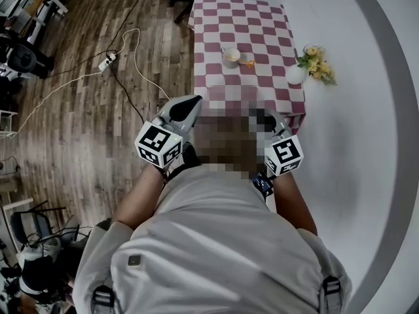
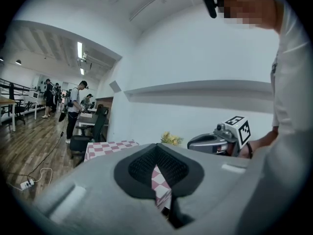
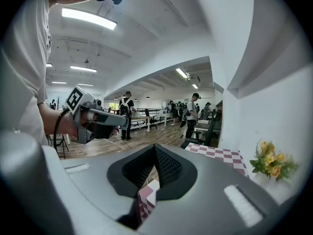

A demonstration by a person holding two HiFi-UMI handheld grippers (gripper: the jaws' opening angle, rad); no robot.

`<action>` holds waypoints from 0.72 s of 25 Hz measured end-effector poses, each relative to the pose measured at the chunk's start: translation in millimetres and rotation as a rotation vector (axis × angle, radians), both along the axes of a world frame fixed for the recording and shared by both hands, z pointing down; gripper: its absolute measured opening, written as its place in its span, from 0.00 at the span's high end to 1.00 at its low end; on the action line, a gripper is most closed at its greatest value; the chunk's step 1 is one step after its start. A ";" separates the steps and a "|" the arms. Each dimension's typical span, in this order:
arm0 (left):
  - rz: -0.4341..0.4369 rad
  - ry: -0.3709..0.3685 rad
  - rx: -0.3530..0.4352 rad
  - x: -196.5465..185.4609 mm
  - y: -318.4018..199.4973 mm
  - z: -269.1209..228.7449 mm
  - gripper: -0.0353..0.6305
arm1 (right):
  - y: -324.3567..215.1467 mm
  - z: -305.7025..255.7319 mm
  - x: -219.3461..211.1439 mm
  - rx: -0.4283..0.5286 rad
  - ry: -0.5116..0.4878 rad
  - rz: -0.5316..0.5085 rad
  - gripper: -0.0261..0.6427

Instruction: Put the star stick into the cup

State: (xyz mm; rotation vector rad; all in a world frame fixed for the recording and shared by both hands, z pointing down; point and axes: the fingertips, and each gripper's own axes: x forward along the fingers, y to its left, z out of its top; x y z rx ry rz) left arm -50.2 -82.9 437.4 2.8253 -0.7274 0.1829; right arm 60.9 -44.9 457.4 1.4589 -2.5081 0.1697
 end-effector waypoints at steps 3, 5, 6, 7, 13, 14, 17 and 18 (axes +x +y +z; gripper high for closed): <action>-0.036 -0.014 0.006 6.8 16.1 -1.1 0.94 | 16.3 -0.8 12.6 0.006 -0.016 -0.018 0.95; -0.049 -0.015 0.013 12.0 29.3 -2.7 0.94 | 28.2 -2.0 19.7 0.010 -0.025 -0.029 0.95; -0.052 -0.014 0.015 14.6 36.9 -3.0 0.94 | 34.5 -1.9 22.4 0.010 -0.029 -0.035 0.95; -0.054 -0.014 0.016 16.8 44.8 -3.0 0.94 | 40.8 -1.2 24.6 0.009 -0.033 -0.042 0.95; -0.078 -0.020 0.021 23.1 81.6 -3.8 0.94 | 73.8 1.7 31.1 0.010 -0.045 -0.078 0.95; -0.083 -0.021 0.023 23.4 84.7 -3.8 0.94 | 77.8 2.2 31.8 0.010 -0.045 -0.081 0.95; -0.089 -0.019 0.026 23.5 93.4 -4.3 0.94 | 88.7 1.3 33.2 0.013 -0.045 -0.084 0.95; -0.085 -0.018 0.025 23.9 96.5 -3.9 0.94 | 92.3 0.1 33.6 0.017 -0.045 -0.083 0.95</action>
